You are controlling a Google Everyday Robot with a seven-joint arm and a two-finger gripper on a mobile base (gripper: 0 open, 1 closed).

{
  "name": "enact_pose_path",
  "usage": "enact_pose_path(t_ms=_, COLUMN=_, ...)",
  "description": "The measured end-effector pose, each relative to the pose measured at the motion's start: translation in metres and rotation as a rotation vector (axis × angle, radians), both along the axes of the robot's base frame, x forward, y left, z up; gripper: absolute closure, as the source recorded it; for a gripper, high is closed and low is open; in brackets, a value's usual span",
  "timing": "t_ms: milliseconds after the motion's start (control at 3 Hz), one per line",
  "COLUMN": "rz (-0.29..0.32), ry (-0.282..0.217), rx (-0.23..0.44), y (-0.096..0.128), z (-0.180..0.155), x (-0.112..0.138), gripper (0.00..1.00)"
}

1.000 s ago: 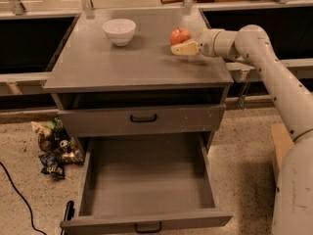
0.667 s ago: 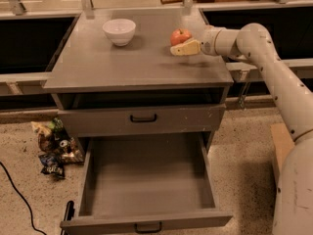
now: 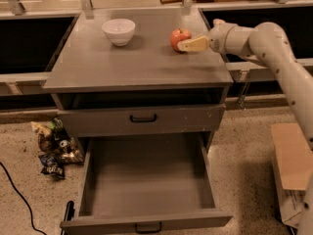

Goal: Pick apple from middle drawer and place on counter

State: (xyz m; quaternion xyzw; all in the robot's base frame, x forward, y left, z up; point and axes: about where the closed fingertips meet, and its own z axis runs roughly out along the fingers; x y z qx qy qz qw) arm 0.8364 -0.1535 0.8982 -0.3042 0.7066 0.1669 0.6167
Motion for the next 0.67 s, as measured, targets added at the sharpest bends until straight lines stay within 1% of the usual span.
enact_pose_path(t_ms=333, rz=-0.032, ry=-0.033, rx=-0.011, y=-0.022, z=0.027, x=-0.019, gripper=0.00)
enact_pose_path(t_ms=667, rz=-0.063, ry=-0.051, rx=-0.068, y=-0.037, z=0.057, x=-0.036, gripper=0.00)
